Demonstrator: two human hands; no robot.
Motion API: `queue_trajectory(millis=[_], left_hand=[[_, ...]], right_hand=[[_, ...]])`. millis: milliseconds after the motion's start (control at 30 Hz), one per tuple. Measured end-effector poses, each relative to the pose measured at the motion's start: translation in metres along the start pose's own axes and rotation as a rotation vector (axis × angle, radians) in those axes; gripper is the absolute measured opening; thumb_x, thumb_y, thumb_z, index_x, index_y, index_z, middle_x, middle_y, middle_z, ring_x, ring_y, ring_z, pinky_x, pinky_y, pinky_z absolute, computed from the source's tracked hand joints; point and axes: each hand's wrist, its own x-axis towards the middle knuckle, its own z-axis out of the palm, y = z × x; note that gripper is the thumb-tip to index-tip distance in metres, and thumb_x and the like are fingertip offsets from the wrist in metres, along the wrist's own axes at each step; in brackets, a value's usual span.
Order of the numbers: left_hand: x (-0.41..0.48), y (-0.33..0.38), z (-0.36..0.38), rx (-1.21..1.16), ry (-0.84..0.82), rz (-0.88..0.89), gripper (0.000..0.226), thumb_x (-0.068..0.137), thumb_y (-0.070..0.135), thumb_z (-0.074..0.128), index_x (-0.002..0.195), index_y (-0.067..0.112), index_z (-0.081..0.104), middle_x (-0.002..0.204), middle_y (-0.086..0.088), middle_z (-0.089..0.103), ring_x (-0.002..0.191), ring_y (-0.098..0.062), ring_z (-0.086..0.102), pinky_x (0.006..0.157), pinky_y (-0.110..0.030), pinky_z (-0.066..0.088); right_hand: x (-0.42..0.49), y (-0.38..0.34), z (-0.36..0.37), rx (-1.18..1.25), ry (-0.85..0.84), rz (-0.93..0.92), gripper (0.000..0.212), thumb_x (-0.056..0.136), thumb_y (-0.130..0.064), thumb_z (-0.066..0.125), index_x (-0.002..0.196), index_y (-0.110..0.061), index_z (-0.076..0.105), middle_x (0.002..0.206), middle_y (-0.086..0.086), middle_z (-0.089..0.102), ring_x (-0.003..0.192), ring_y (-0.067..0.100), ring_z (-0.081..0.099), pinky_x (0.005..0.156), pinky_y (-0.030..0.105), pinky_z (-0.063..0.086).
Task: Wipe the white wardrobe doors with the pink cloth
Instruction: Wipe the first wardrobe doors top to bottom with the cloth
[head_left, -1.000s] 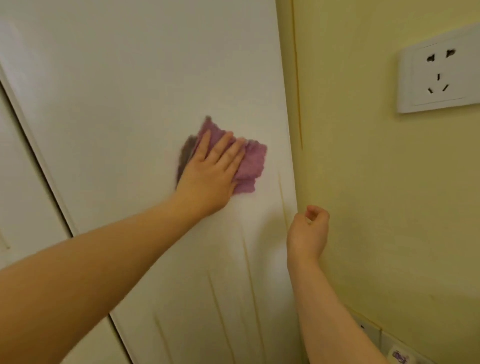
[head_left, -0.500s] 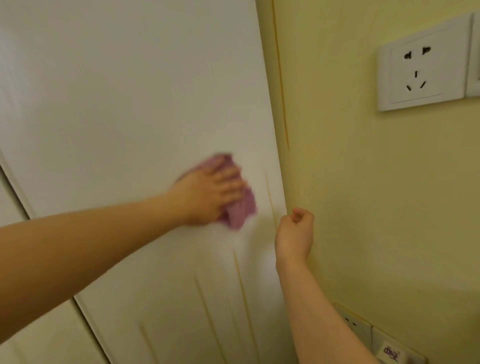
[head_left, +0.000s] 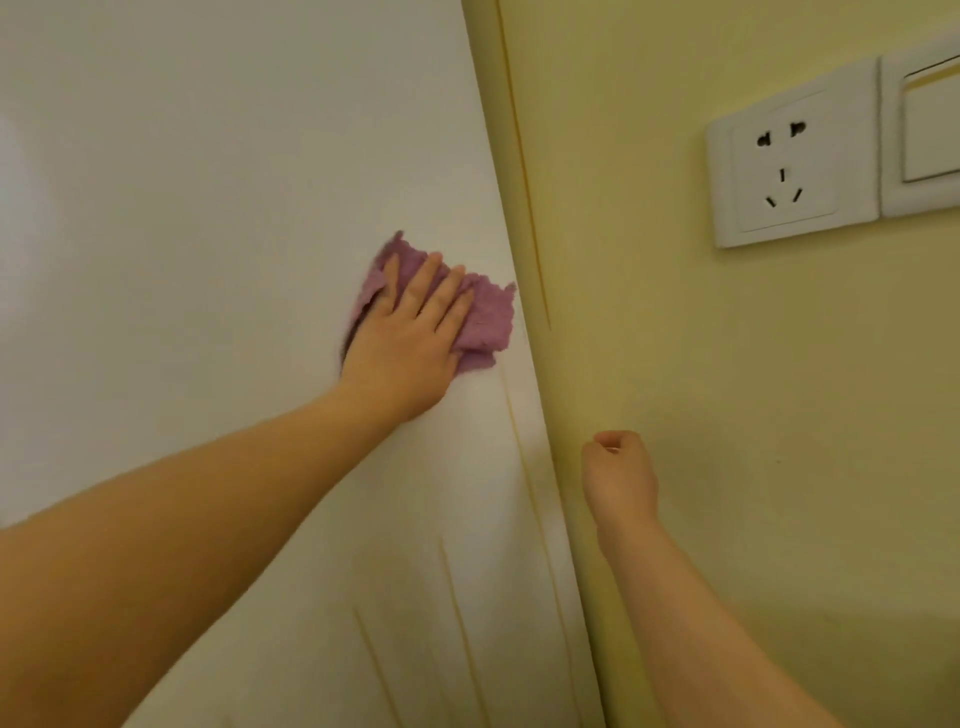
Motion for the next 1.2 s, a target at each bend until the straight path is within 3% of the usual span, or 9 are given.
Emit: queue_trajectory(millis=[167, 233, 367, 533, 733, 867, 1000, 1100, 1200], left_hand=[[-0.044, 0.069, 0.016, -0.097, -0.150, 0.630, 0.055, 0.099, 0.038, 0.026, 0.149, 0.015, 0.028, 0.154, -0.006, 0.028, 0.144, -0.030, 0.017, 0.114, -0.043, -0.007], [-0.029, 0.057, 0.013, -0.050, -0.214, 0.520, 0.058, 0.102, 0.041, 0.021, 0.152, 0.016, 0.005, 0.160, -0.004, 0.002, 0.146, -0.027, -0.005, 0.113, -0.042, -0.015], [0.004, 0.041, 0.011, -0.087, 0.077, 0.060, 0.064, 0.096, 0.041, 0.017, 0.139, 0.004, 0.045, 0.146, -0.017, 0.040, 0.137, -0.039, 0.032, 0.112, -0.052, 0.003], [-0.049, 0.091, 0.023, -0.172, -0.160, 0.601, 0.052, 0.094, 0.038, 0.031, 0.138, 0.019, 0.050, 0.147, -0.006, 0.042, 0.139, -0.031, 0.031, 0.114, -0.045, 0.003], [0.014, 0.037, 0.013, -0.082, 0.036, 0.058, 0.065, 0.097, 0.052, 0.014, 0.146, 0.015, 0.035, 0.153, -0.012, 0.030, 0.142, -0.036, 0.020, 0.113, -0.051, -0.003], [-0.057, 0.109, 0.025, -0.232, -0.196, 0.464, 0.067, 0.100, 0.052, 0.018, 0.152, 0.011, 0.005, 0.159, -0.009, 0.001, 0.145, -0.032, -0.008, 0.109, -0.045, -0.021], [-0.033, 0.085, 0.027, -0.205, 0.015, 0.340, 0.049, 0.089, 0.028, 0.035, 0.124, 0.006, 0.062, 0.131, -0.016, 0.056, 0.126, -0.039, 0.048, 0.110, -0.055, 0.017], [-0.001, 0.070, 0.023, -0.165, -0.012, 0.128, 0.053, 0.101, 0.028, 0.024, 0.149, 0.007, 0.021, 0.156, -0.016, 0.017, 0.144, -0.038, 0.010, 0.114, -0.054, -0.002], [-0.028, 0.106, 0.023, -0.248, -0.166, 0.272, 0.052, 0.089, 0.029, 0.031, 0.130, 0.011, 0.058, 0.138, -0.014, 0.051, 0.132, -0.039, 0.039, 0.113, -0.054, 0.014]], right_hand=[[-0.003, -0.002, -0.001, 0.014, 0.003, -0.007, 0.023, 0.088, -0.006, 0.046, 0.109, -0.009, 0.054, 0.104, 0.013, 0.060, 0.092, 0.026, 0.053, 0.075, 0.029, 0.038], [-0.005, 0.004, 0.001, 0.006, -0.005, 0.002, 0.023, 0.087, -0.006, 0.046, 0.108, -0.009, 0.054, 0.106, 0.015, 0.060, 0.095, 0.028, 0.054, 0.078, 0.030, 0.040], [-0.001, 0.014, 0.002, -0.011, -0.008, 0.045, 0.024, 0.087, -0.007, 0.046, 0.109, -0.009, 0.054, 0.105, 0.014, 0.059, 0.095, 0.028, 0.054, 0.080, 0.033, 0.042], [0.001, 0.012, -0.001, -0.002, 0.025, 0.017, 0.020, 0.088, -0.006, 0.045, 0.106, -0.010, 0.053, 0.097, 0.012, 0.057, 0.093, 0.029, 0.054, 0.079, 0.033, 0.041], [0.005, 0.020, -0.003, 0.025, 0.044, 0.060, 0.021, 0.088, -0.006, 0.045, 0.107, -0.012, 0.052, 0.087, 0.004, 0.053, 0.087, 0.024, 0.051, 0.075, 0.030, 0.039], [0.005, 0.019, 0.001, 0.006, 0.058, 0.033, 0.020, 0.089, -0.008, 0.045, 0.106, -0.009, 0.054, 0.090, 0.008, 0.054, 0.086, 0.023, 0.051, 0.076, 0.031, 0.040], [0.008, 0.015, -0.003, 0.039, 0.086, 0.018, 0.010, 0.090, -0.011, 0.043, 0.095, -0.013, 0.052, 0.084, 0.005, 0.053, 0.082, 0.023, 0.049, 0.075, 0.031, 0.040], [0.010, 0.019, -0.006, 0.025, 0.089, 0.054, 0.009, 0.090, -0.011, 0.042, 0.095, -0.014, 0.050, 0.089, 0.006, 0.054, 0.085, 0.024, 0.050, 0.078, 0.035, 0.043], [0.012, 0.020, -0.004, 0.015, 0.086, 0.024, 0.010, 0.089, -0.010, 0.043, 0.095, -0.013, 0.050, 0.083, 0.005, 0.053, 0.082, 0.023, 0.049, 0.074, 0.032, 0.040]])
